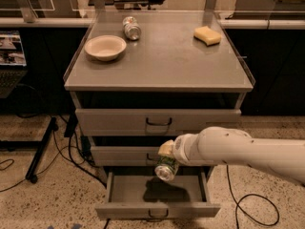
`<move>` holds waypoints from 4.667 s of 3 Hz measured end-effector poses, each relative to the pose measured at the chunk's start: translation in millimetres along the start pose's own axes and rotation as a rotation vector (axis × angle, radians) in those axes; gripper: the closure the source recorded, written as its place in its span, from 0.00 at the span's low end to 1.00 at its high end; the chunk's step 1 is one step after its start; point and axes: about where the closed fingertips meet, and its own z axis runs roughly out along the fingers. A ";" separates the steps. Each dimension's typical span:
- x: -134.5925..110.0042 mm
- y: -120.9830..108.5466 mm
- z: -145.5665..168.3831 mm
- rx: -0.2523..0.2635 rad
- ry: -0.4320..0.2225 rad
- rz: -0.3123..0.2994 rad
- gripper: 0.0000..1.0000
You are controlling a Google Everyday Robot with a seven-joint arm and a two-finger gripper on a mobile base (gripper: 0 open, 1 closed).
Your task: Place green can into bottom drawer
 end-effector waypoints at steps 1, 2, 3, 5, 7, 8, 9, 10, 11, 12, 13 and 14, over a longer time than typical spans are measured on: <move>0.7 -1.4 3.0 -0.009 0.004 -0.009 1.00; 0.1 2.5 23.7 -0.101 0.037 -0.019 1.00; -11.5 -25.7 44.3 -0.194 0.046 -0.006 1.00; 11.0 -105.3 109.6 -0.237 0.164 0.115 1.00; 17.9 -108.8 121.3 -0.224 0.179 0.129 1.00; 24.9 -139.9 146.0 -0.212 0.155 0.196 1.00; 44.2 -178.2 178.1 -0.211 0.132 0.305 1.00; 64.1 -211.5 200.2 -0.218 0.133 0.399 1.00; 75.7 -235.6 218.3 -0.223 0.139 0.471 1.00; 77.8 -250.1 236.5 -0.224 0.151 0.516 1.00; 76.2 -255.8 251.6 -0.227 0.160 0.540 1.00; 62.5 -260.8 283.5 -0.189 0.168 0.567 1.00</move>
Offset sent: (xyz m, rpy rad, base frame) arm 0.0261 -0.0372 -0.1119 0.2618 0.0016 0.1519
